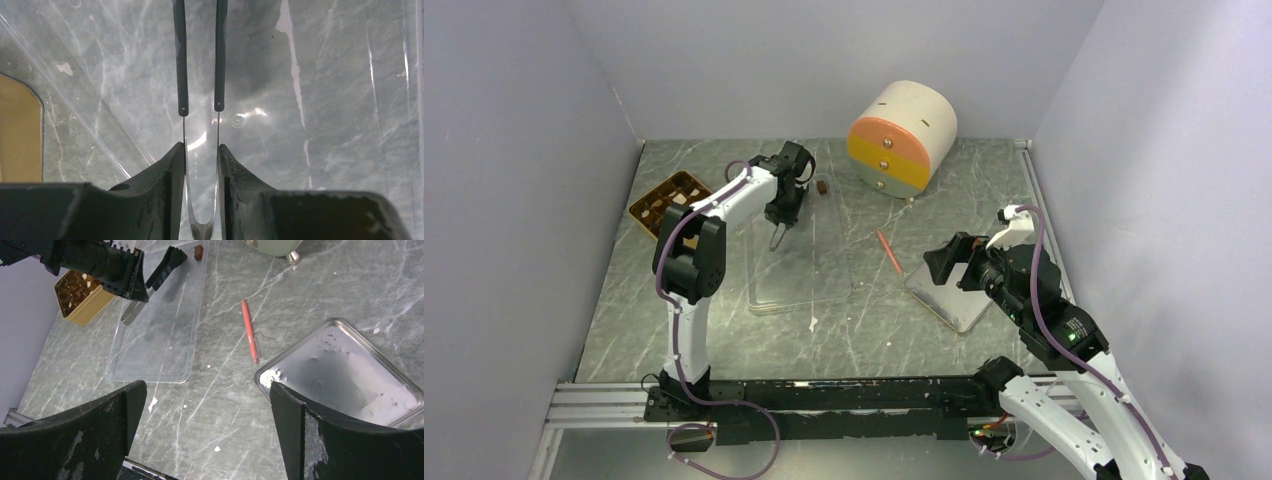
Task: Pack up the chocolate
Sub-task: Move the fake chocolate to the plate.
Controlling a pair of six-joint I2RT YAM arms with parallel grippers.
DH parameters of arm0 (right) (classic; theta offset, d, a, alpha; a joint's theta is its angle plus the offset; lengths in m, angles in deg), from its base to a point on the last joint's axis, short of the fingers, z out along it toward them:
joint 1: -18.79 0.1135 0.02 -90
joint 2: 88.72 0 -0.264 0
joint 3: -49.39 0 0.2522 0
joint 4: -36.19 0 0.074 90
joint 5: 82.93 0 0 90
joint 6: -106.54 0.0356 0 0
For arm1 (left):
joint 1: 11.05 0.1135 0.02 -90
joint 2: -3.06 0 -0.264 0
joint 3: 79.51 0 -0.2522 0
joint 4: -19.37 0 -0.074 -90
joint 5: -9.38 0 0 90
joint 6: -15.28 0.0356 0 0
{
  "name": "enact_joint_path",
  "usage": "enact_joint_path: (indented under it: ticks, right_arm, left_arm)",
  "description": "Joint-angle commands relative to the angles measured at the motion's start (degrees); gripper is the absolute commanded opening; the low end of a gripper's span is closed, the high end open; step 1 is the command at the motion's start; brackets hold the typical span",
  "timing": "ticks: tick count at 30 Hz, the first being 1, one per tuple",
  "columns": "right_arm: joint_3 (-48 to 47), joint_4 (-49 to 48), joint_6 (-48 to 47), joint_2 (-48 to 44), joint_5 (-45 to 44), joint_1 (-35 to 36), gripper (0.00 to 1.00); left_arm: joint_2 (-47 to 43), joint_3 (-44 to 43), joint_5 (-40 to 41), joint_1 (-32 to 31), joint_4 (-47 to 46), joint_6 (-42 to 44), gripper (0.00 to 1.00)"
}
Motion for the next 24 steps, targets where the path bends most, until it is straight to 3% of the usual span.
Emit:
enact_joint_path:
  ticks: [1,11,14,24]
  right_arm:
    - [-0.6,-1.6,0.0,-0.3,-0.6,0.4,1.0]
    - [-0.5,-2.0,0.4,-0.3,0.2,0.3,1.0]
    - [-0.4,-2.1,0.5,-0.4,0.5,0.3,0.99]
    - [-1.1,-2.0,0.4,-0.3,0.6,0.3,0.99]
  left_arm:
    - [-2.1,-1.7,1.5,0.2,0.1,0.3,0.28]
    - [-9.0,3.1,1.8,0.2,0.1,0.0,0.25]
    - [-10.2,4.3,1.8,0.2,-1.5,0.7,0.29]
    - [-7.2,-0.7,-2.7,-0.7,-0.9,-0.6,0.32]
